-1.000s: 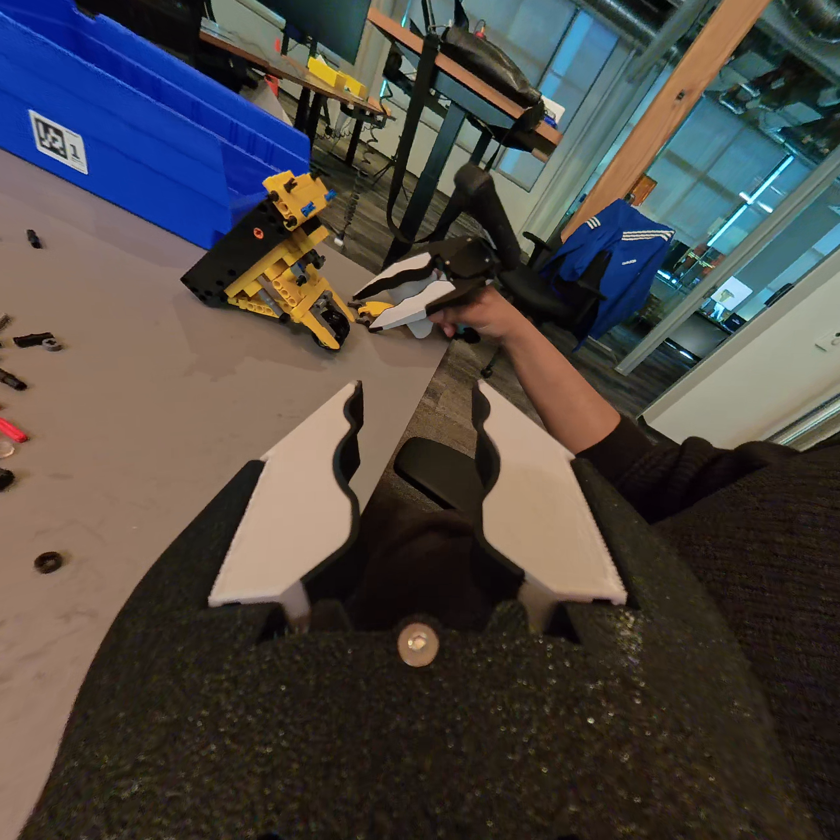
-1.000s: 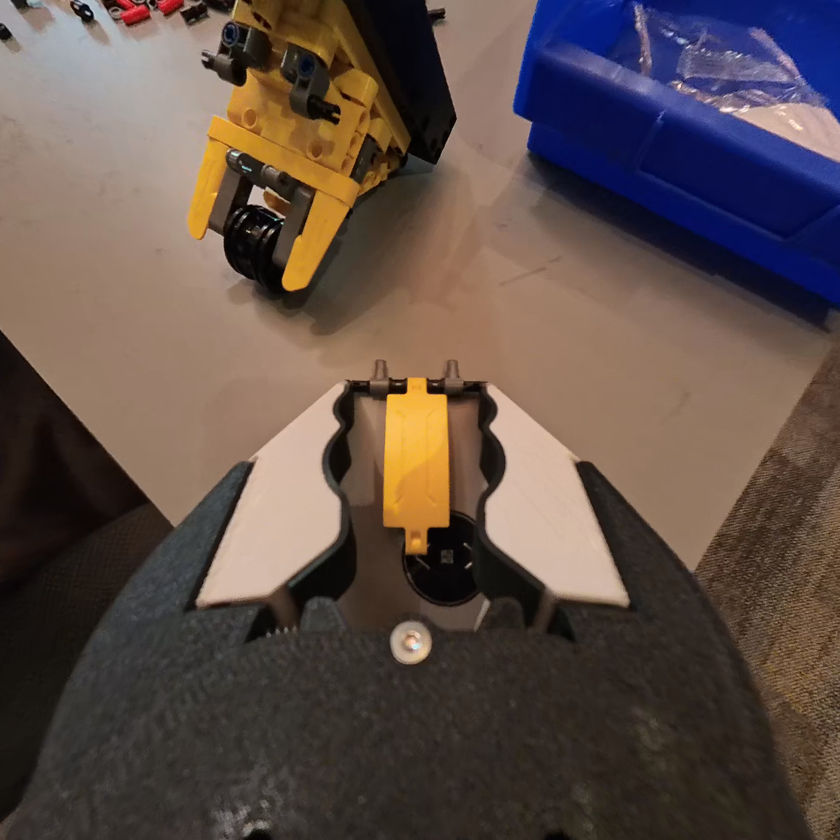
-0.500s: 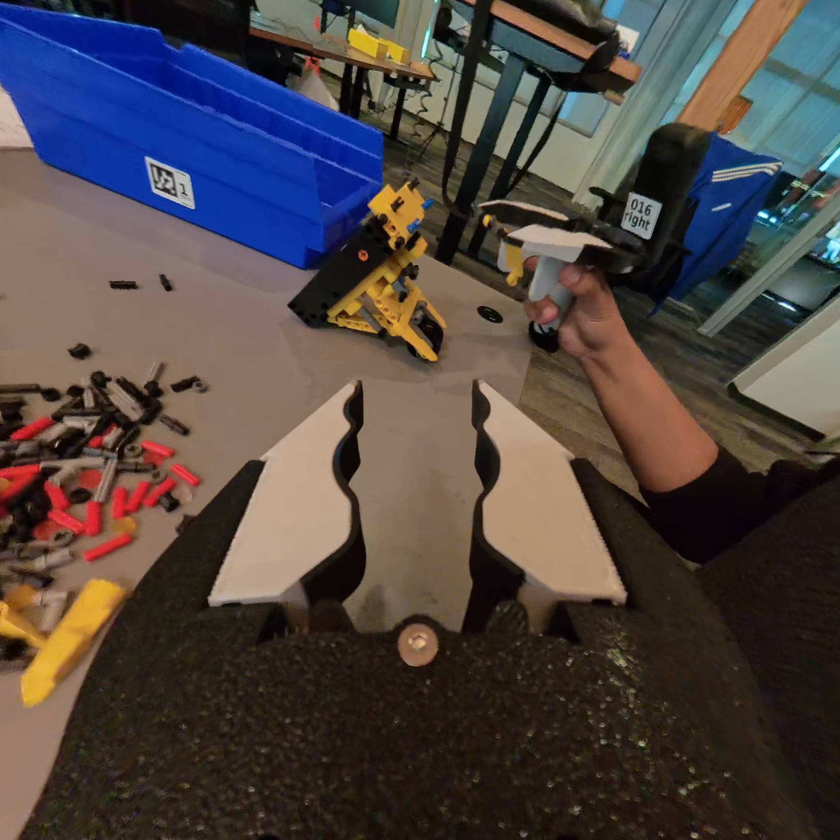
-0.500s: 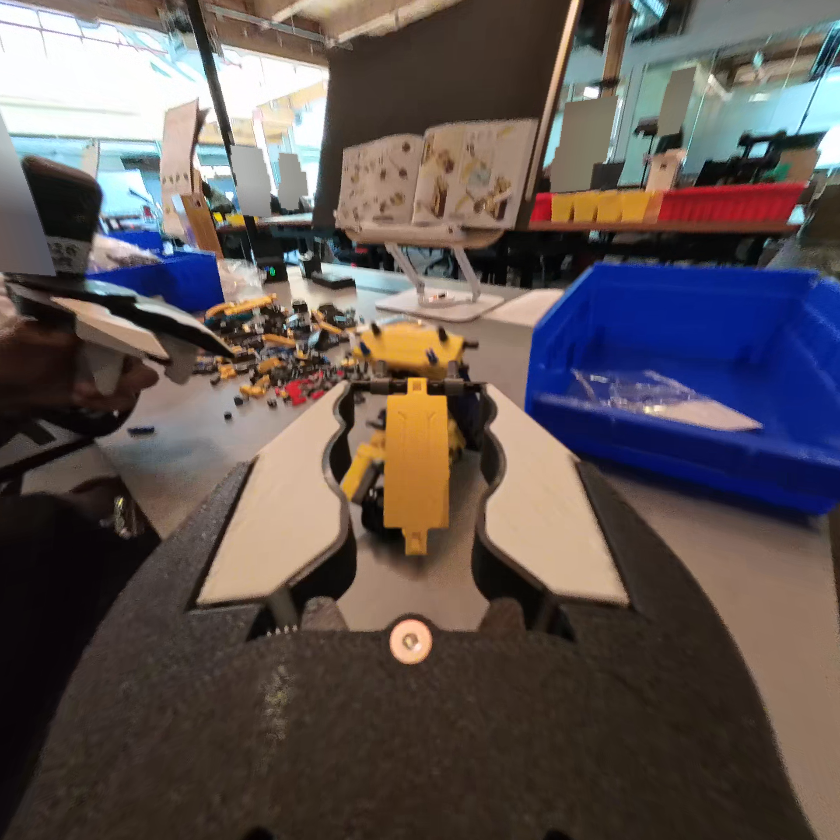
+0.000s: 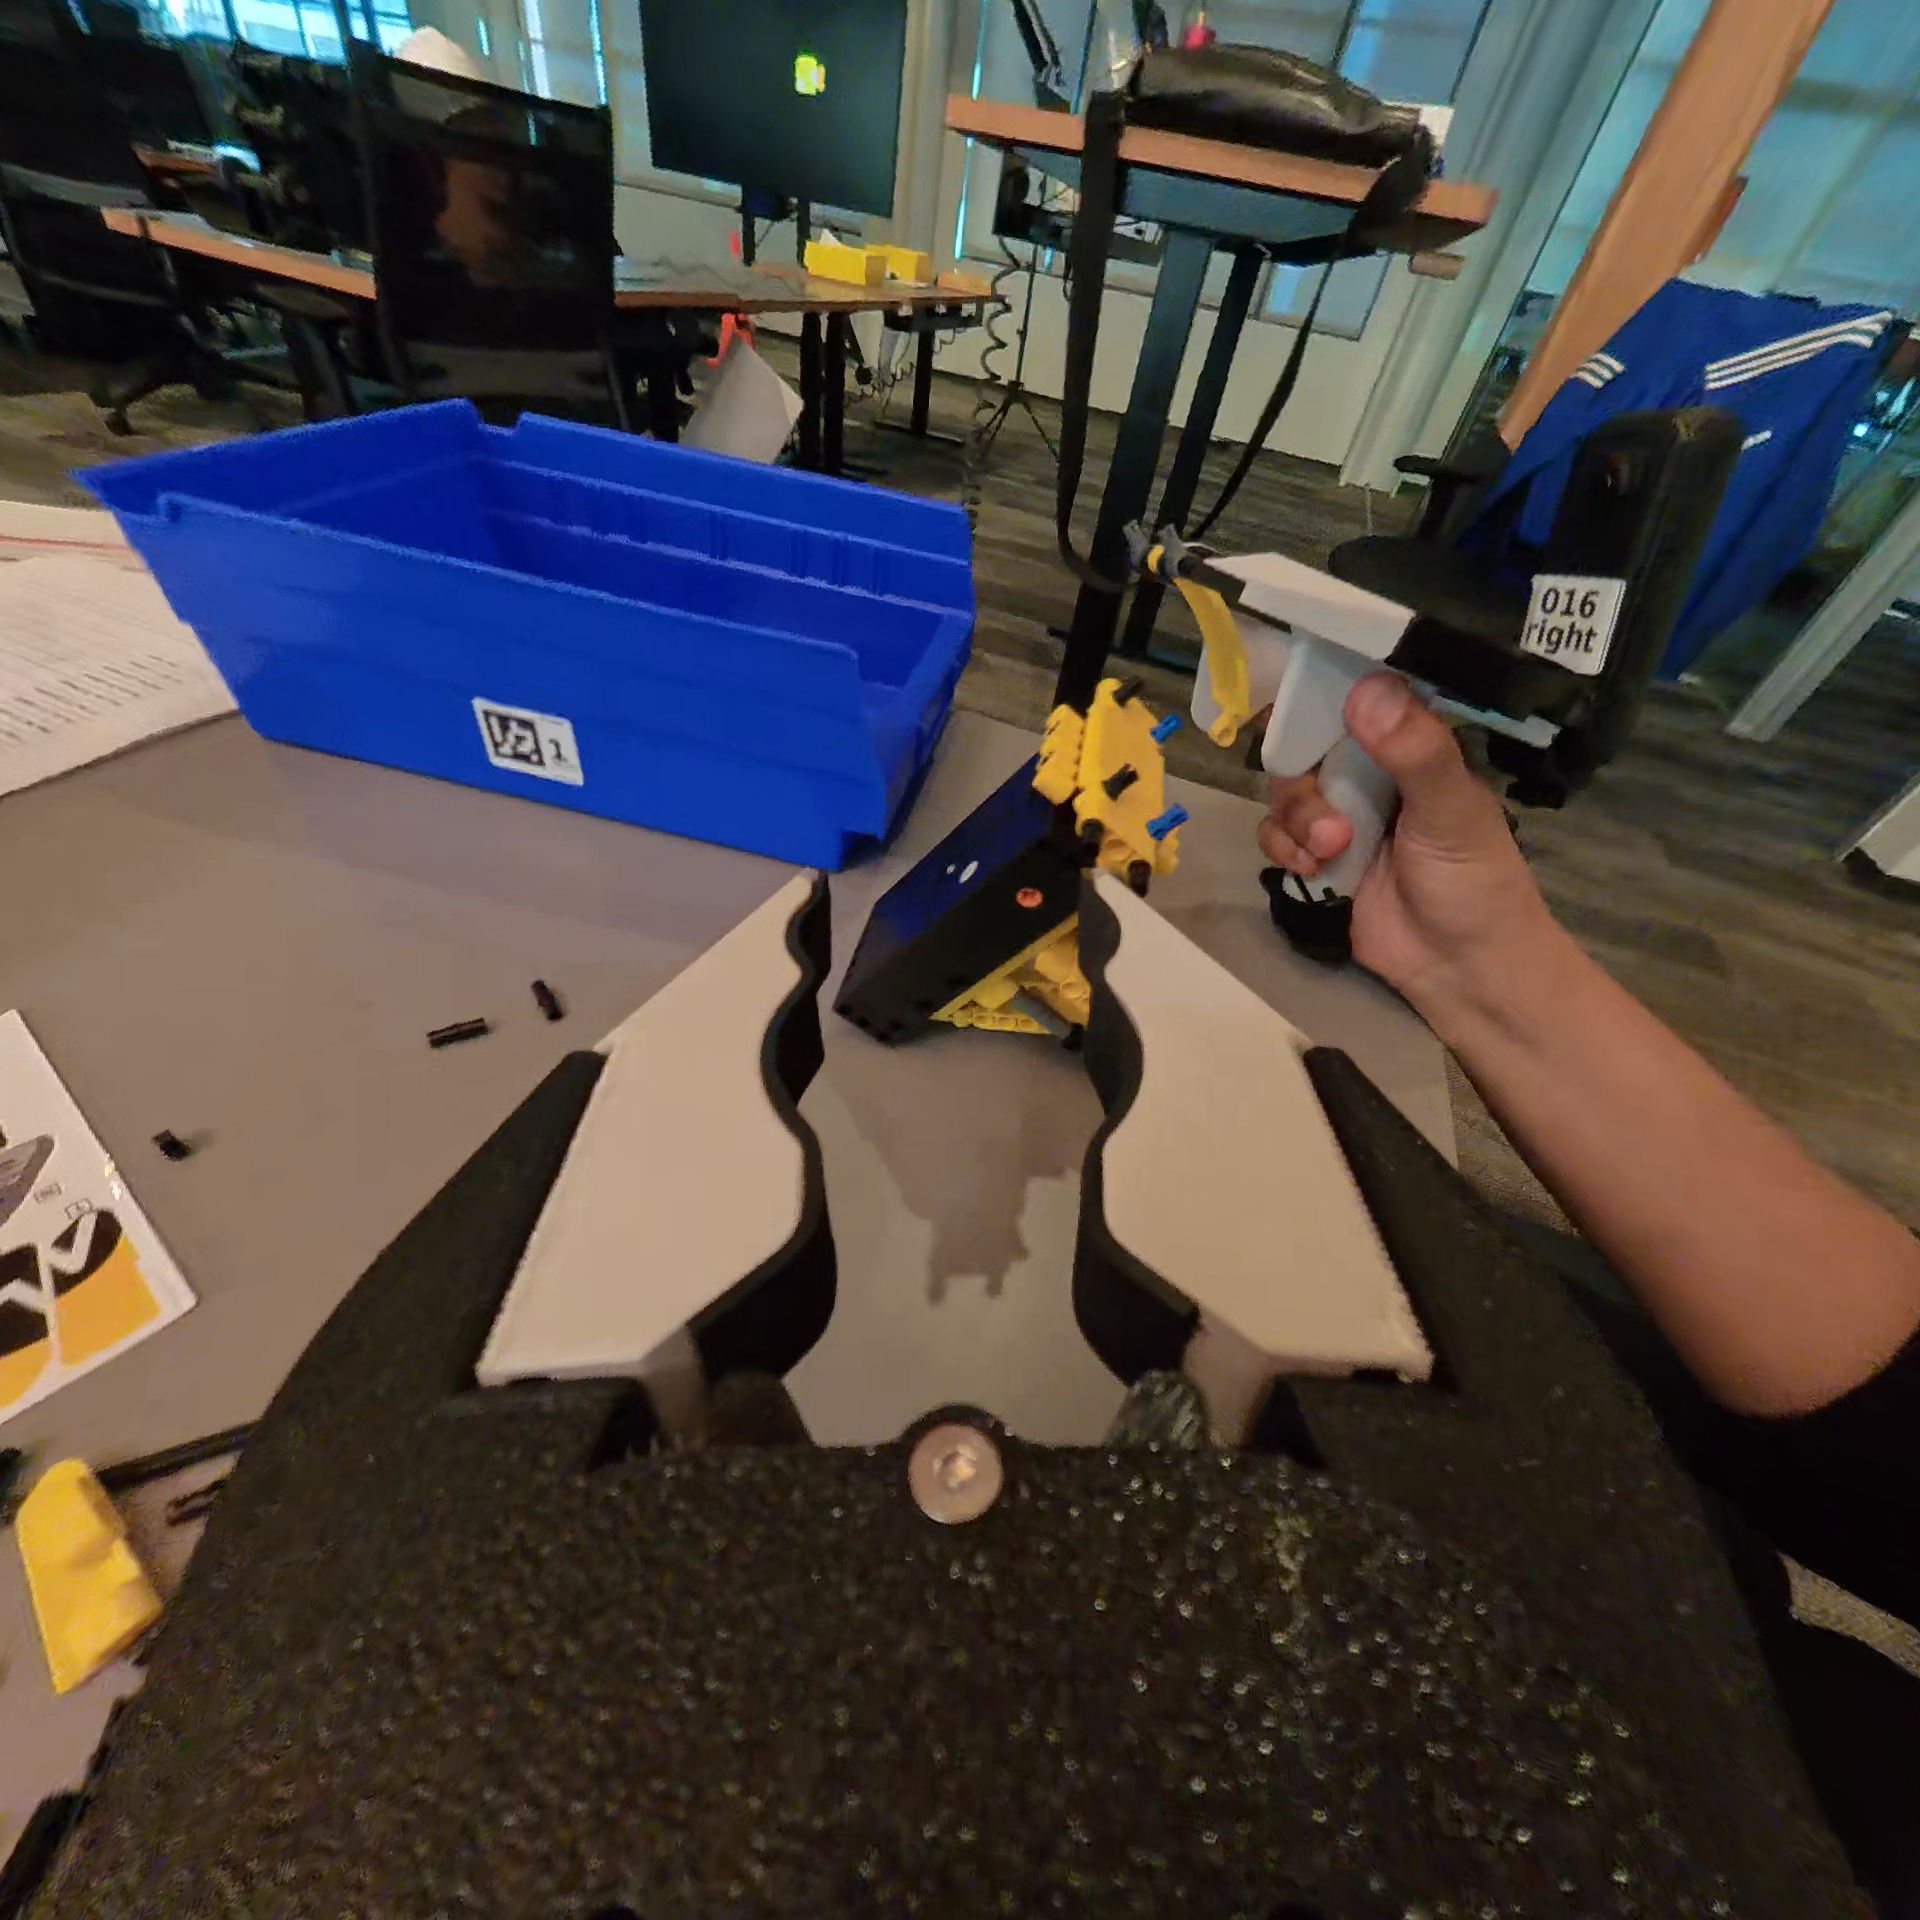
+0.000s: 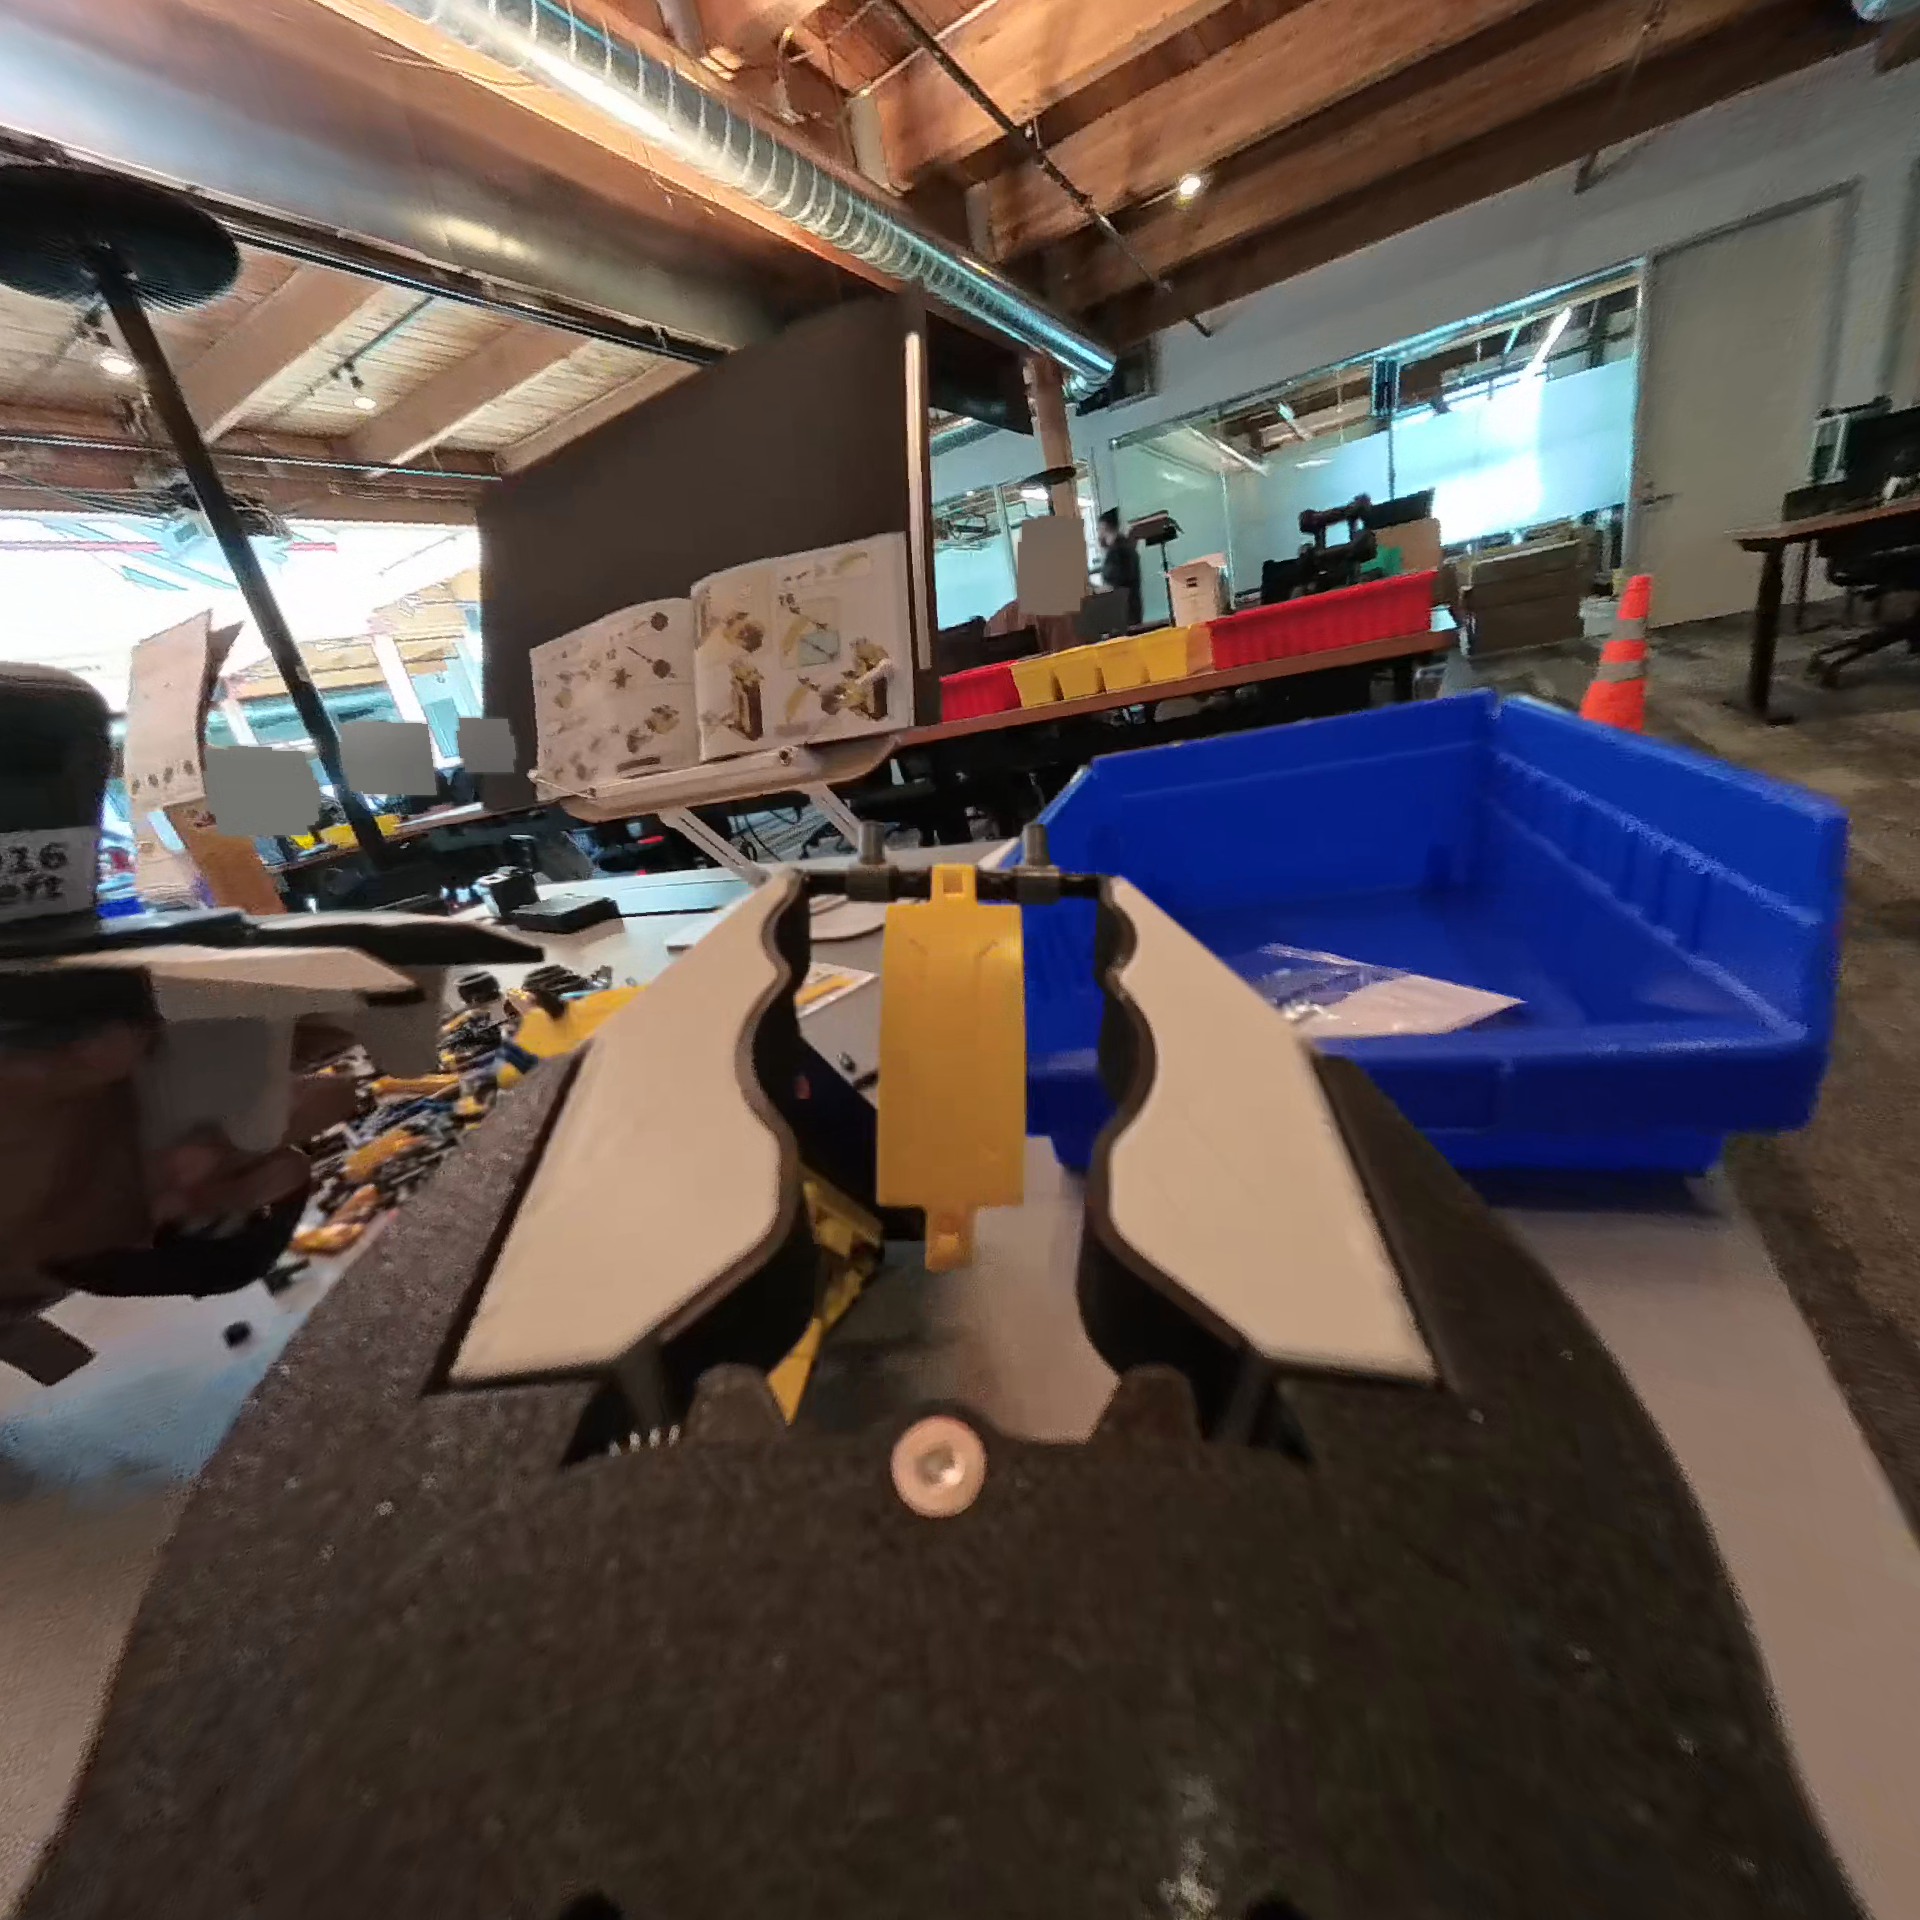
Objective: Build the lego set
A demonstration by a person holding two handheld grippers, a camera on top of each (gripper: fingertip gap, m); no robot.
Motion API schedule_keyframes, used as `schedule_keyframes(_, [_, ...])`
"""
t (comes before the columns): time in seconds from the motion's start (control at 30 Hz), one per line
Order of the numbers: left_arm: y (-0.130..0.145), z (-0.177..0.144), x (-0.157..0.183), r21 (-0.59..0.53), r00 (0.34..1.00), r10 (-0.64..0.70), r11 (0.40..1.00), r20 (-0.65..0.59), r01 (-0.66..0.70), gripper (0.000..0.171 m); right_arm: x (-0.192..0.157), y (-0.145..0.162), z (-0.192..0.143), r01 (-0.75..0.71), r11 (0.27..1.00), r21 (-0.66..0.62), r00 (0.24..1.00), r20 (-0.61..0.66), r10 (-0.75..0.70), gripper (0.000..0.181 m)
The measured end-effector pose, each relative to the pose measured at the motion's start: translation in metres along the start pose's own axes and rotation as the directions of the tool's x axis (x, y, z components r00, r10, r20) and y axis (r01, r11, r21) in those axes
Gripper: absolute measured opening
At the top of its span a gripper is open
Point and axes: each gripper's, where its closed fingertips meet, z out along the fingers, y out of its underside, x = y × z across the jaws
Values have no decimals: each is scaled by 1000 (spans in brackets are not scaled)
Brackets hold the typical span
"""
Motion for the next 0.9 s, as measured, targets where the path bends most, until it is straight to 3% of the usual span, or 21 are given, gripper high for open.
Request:
schedule_keyframes(0.2, [12,-21,-18,25,998,14,1000,67,-16,47,-8,2,-6,-19,1000,14,998,54,18,54])
schedule_keyframes(0.37, [15,-16,-7,18,999,19,1000,26,-19,47,-17,7,-2,-35,999,-8,994,102,36,54])
schedule_keyframes(0.57, [16,-14,2,23,996,-79,997,-48,80,47,-22,14,5,-26,999,-41,993,118,30,54])
schedule_keyframes(0.9, [20,-15,-22,38,969,-245,968,-44,247,47,-9,5,1,-153,988,13,980,131,150,54])
